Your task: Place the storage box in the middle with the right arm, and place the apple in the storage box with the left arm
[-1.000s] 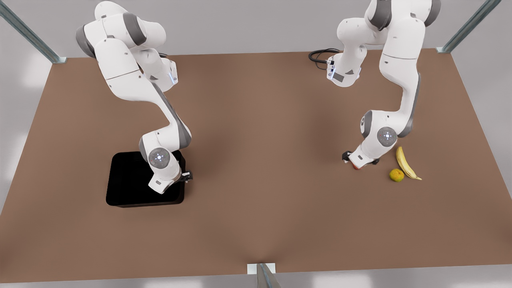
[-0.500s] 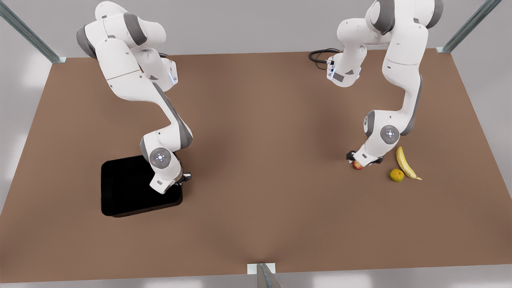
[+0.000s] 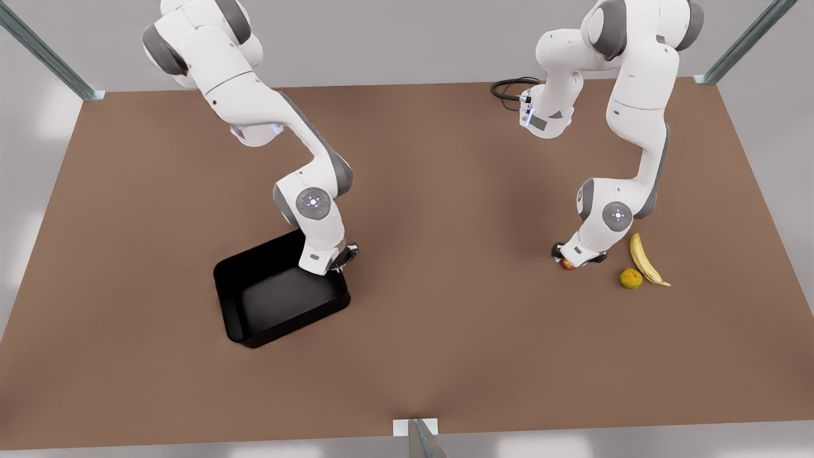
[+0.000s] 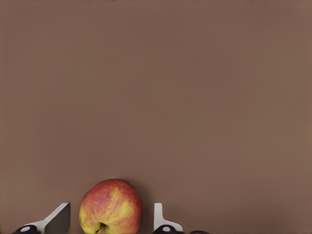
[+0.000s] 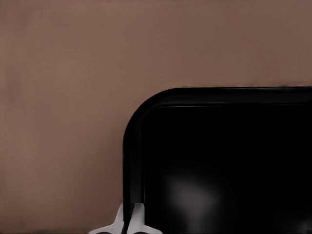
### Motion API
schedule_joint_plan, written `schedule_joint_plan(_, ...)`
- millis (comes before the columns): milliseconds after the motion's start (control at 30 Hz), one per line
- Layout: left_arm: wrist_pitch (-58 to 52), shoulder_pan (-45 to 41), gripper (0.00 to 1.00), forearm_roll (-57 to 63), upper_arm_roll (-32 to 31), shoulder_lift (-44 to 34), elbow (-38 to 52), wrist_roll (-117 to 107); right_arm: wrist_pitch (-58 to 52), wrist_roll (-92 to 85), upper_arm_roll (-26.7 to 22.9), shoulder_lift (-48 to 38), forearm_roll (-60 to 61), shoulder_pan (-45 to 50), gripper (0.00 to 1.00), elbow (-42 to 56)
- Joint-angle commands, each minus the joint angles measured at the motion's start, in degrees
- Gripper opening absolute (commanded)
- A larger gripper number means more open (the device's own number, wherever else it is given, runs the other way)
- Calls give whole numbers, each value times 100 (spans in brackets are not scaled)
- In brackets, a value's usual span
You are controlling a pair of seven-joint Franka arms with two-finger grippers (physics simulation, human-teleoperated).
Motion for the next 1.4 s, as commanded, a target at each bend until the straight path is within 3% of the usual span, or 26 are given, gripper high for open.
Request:
schedule_joint_plan(0, 31, 0, 81, -1, 0, 1, 1, 0, 2, 23, -1, 2, -26, 54, 21, 10)
schedule_joint_plan(167, 40, 0, 80, -1, 9, 115, 80, 0, 2, 41, -10, 239, 97, 792, 21, 467)
schedule_joint_plan(333, 40, 0, 73, 7, 18, 106, 71, 0, 2, 612, -72, 529, 97, 1530, 21, 888)
schedule_joint_plan(433, 49, 0, 69, 7, 9, 106, 71, 0, 2, 717, -221, 898, 97, 2067, 21, 1556)
schedule_joint_plan(700, 49, 9, 68, 7, 9, 106, 71, 0, 29, 1245, -546, 1917, 88, 3086, 21, 2998)
schedule_joint_plan(900, 49, 9, 67, 7, 9, 106, 63, 0, 863, 1491, -863, 2515, 97, 3640, 21, 3359)
schedule_joint_plan(933, 58, 9, 67, 7, 9, 115, 71, 0, 864, 1482, -924, 2515, 97, 3666, 100, 3350)
schedule_joint_plan(1067, 119, 9, 67, 7, 18, 124, 71, 0, 881, 1491, -977, 2480, 97, 3754, 100, 3350)
schedule_joint_plan(1133, 119, 9, 64, 7, 18, 124, 71, 0, 276, 1447, -854, 1752, 80, 3359, 100, 3183)
schedule_joint_plan(1200, 119, 9, 64, 7, 18, 124, 63, 0, -1482, 692, -318, 188, 80, 2147, 100, 2393)
schedule_joint_plan(1267, 119, 9, 64, 7, 18, 124, 71, 0, -2722, 339, -318, -736, 53, 1145, 100, 2137)
schedule_joint_plan(1367, 119, 9, 64, 7, 9, 124, 63, 0, -3250, 76, -239, -1712, 53, -490, 100, 1759)
